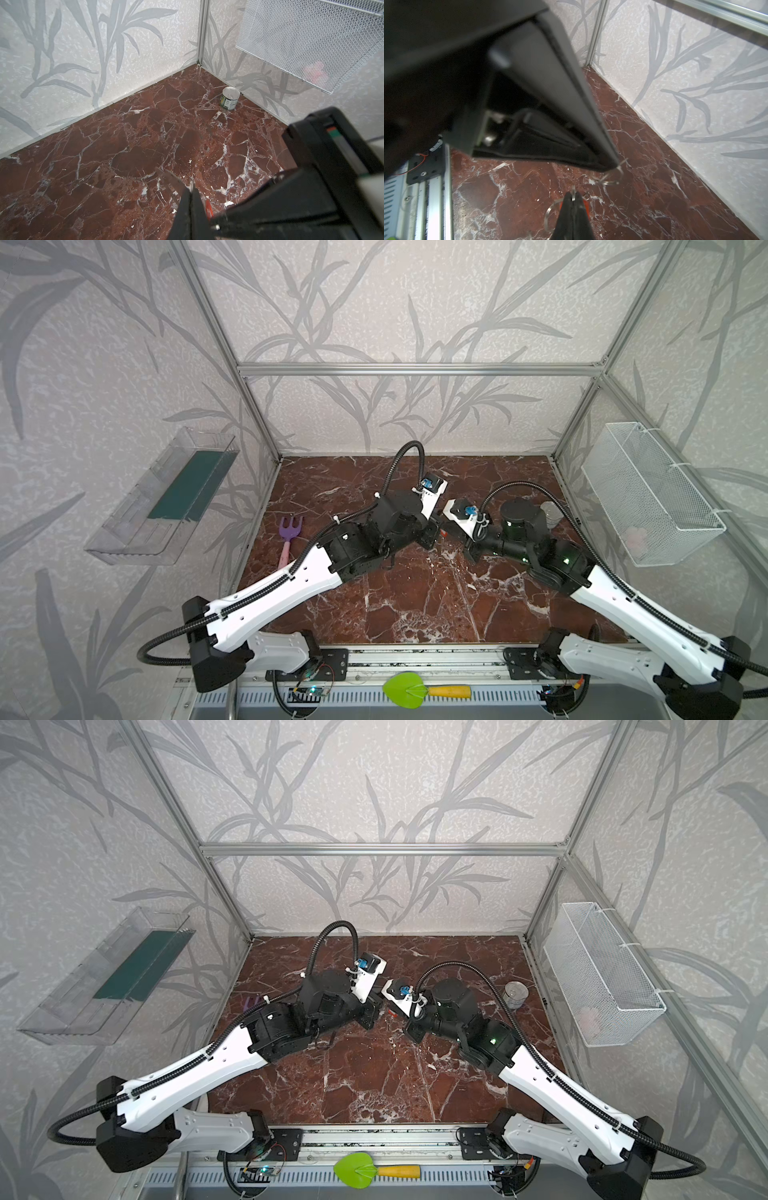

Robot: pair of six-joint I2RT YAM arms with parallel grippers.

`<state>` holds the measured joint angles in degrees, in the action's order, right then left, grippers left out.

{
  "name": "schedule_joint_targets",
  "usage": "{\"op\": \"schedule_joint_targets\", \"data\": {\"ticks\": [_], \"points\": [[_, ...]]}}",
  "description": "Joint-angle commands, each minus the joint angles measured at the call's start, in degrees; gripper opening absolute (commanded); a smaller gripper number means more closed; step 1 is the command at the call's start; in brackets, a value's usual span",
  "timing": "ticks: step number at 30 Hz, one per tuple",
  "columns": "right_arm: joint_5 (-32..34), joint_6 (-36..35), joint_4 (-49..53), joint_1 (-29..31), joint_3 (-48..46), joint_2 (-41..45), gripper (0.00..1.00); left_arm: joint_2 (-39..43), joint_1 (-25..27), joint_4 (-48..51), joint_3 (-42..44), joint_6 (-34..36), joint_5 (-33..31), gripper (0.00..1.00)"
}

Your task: Put the keys on the keyring

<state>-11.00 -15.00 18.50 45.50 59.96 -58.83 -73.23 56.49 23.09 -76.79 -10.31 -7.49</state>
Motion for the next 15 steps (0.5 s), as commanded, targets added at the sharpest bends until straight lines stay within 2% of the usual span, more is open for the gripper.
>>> {"op": "schedule_joint_targets", "data": {"ticks": [1,10,15], "points": [[-2.3,-0.6,0.7,0.3,0.0,0.1,0.0,1.5,-0.3,-2.3,-0.1,-1.2,-0.8,0.0],[3.8,0.9,-0.7,0.2,-0.4,1.3,0.0,1.4,-0.3,-2.4,0.2,-1.1,-0.8,0.0],[6.7,2.6,-0.9,-1.0,-0.1,2.7,0.0,2.8,-0.3,-5.7,2.9,0.1,-0.5,0.0]]}}
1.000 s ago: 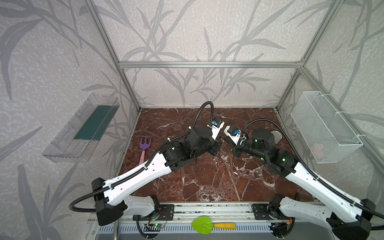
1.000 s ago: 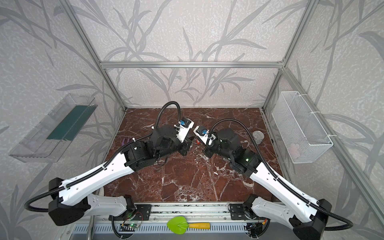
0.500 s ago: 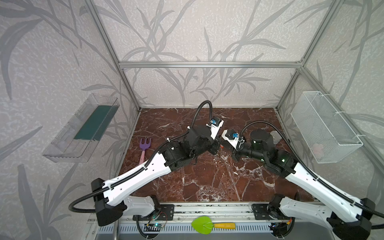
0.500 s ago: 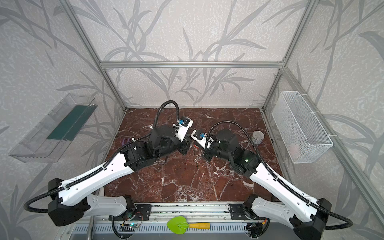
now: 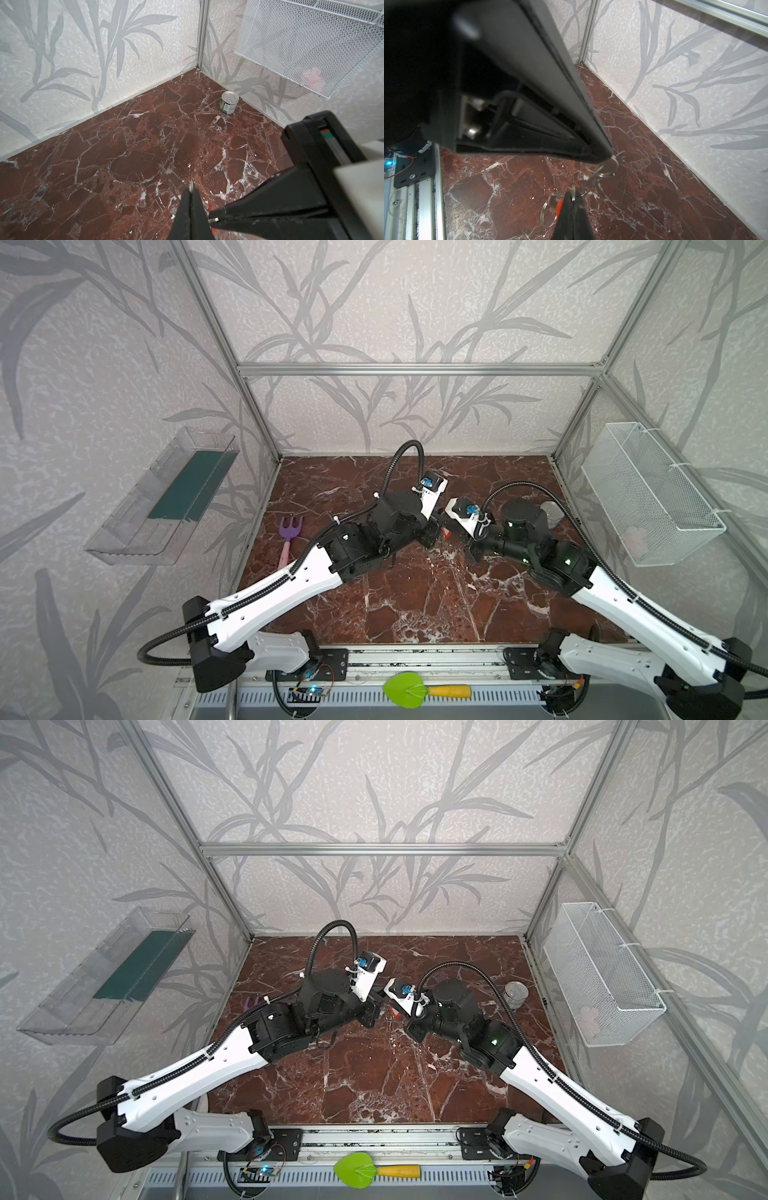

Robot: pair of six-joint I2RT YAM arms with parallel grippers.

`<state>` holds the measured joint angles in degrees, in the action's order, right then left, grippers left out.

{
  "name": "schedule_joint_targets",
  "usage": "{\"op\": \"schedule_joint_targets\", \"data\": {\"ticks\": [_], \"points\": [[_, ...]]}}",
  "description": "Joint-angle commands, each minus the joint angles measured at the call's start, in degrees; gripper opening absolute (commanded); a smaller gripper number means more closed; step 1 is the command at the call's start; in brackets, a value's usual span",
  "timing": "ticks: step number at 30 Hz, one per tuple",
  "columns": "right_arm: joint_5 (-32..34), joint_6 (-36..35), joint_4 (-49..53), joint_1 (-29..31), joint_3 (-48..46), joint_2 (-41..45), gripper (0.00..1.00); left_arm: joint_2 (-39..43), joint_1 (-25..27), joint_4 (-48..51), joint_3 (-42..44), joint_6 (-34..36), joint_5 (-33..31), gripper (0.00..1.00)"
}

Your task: Put the keys on the keyring

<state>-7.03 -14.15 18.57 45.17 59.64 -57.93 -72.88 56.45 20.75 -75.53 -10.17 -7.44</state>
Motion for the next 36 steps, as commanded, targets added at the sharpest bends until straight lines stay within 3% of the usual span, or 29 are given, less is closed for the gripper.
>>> {"op": "schedule_joint_targets", "data": {"ticks": [1,6,13,19,24,29,36], "points": [[3.1,2.1,-1.0,-1.0,0.5,2.0,0.0,2.8,-0.2,-4.2,2.2,0.3,-0.9,0.0],[4.1,4.2,0.0,-2.6,2.4,2.5,0.0,6.1,-0.2,-14.3,8.6,3.5,-1.7,0.0],[3.1,7.4,1.6,-2.9,3.3,2.4,0.0,10.5,0.2,-40.8,24.6,12.1,0.2,0.0],[-11.8,16.4,1.4,-9.6,3.4,1.8,0.0,8.7,0.3,-64.4,36.6,24.8,-0.2,0.0],[-16.4,18.9,4.0,-9.7,4.6,1.5,0.0,3.2,0.5,-81.7,40.7,29.5,-1.5,0.0],[-18.4,19.0,5.8,-9.7,4.6,0.5,0.0,-0.8,2.2,-86.2,38.8,32.0,-1.6,0.0],[-16.9,18.4,6.2,-9.7,3.7,0.5,0.0,-2.7,7.4,-91.6,38.8,39.9,-8.5,0.0]]}}
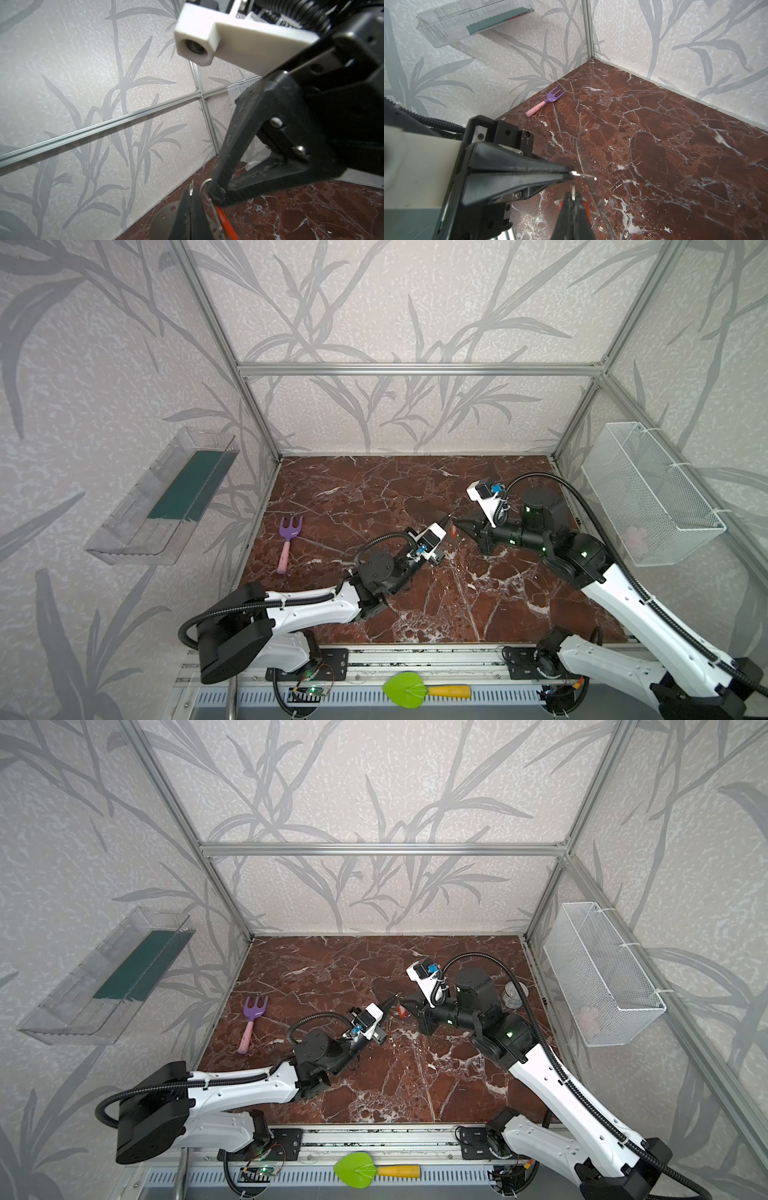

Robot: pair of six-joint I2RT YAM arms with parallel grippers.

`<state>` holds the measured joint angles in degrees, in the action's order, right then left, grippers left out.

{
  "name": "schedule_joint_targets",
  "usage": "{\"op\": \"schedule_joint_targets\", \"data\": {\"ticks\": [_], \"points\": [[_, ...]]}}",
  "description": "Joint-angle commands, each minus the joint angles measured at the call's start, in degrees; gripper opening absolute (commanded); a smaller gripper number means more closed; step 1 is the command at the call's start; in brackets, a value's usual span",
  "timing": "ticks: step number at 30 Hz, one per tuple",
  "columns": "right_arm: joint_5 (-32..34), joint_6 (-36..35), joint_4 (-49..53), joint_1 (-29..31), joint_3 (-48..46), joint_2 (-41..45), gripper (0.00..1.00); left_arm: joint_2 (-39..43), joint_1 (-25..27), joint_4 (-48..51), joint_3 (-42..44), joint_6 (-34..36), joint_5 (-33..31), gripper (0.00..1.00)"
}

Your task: Put the keys on the keyring

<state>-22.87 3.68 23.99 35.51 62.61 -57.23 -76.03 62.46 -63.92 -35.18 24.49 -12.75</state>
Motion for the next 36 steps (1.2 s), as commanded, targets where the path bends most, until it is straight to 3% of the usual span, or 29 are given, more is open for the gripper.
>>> {"op": "schedule_joint_targets", "data": {"ticks": [1,20,36], "points": [[-1.3,0.3,0.9,-0.1,1.0,-0.4,0.0,0.5,2.0,-7.0,-1.5,5.7,-3.7,0.0],[1.0,0.4,-0.1,-0.3,3.2,1.9,0.0,-0.9,4.3,-9.9,-1.0,9.3,-8.2,0.0],[0.9,-1.2,0.7,-0.3,4.8,1.1,0.0,-0.1,4.3,-9.3,-0.2,7.0,-5.9,0.0]]}}
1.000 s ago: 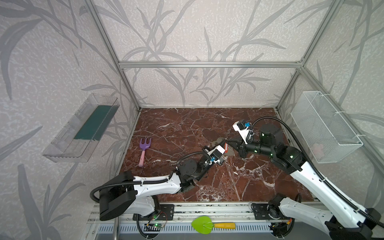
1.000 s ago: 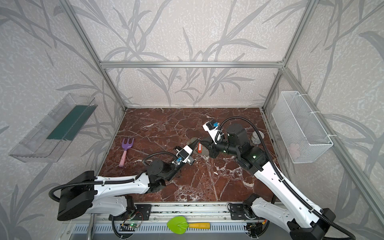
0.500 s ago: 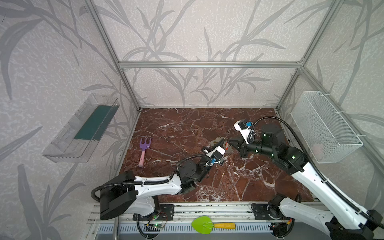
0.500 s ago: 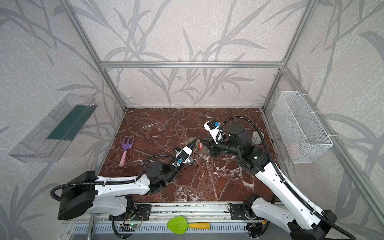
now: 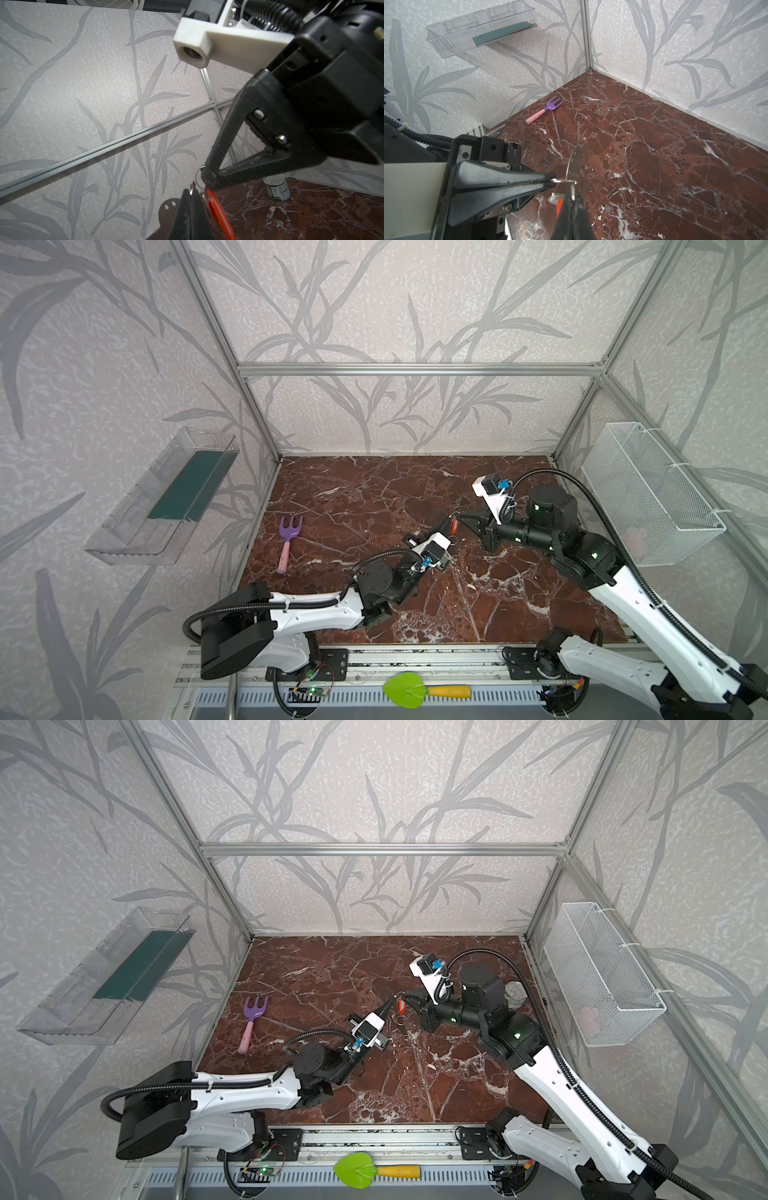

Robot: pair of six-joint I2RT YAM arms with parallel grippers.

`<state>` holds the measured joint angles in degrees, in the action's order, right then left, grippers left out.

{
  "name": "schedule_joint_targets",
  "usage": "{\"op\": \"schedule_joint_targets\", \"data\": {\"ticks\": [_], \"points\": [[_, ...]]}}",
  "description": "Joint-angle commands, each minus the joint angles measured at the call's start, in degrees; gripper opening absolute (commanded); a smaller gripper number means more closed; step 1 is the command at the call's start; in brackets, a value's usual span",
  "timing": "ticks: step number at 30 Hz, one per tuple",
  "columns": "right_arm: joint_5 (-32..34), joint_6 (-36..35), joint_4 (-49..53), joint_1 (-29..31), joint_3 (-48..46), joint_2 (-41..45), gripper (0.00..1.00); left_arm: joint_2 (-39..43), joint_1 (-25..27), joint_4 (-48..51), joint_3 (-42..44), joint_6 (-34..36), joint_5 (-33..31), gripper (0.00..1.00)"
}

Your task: Put the keys on the keyring

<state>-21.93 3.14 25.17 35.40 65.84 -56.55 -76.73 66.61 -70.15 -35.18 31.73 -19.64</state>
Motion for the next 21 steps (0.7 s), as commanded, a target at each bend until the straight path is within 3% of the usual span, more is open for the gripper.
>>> {"op": "schedule_joint_targets", "data": {"ticks": [1,21], "points": [[0.1,-0.8,-0.5,-0.2,1.6,0.5,0.0,0.7,0.2,-3.0,-0.2,-0.3,1.2,0.0],[0.4,-1.4,-0.2,-0.2,2.1,-0.8,0.0,1.6,0.1,-2.8,1.0,-1.3,3.9,0.0]]}}
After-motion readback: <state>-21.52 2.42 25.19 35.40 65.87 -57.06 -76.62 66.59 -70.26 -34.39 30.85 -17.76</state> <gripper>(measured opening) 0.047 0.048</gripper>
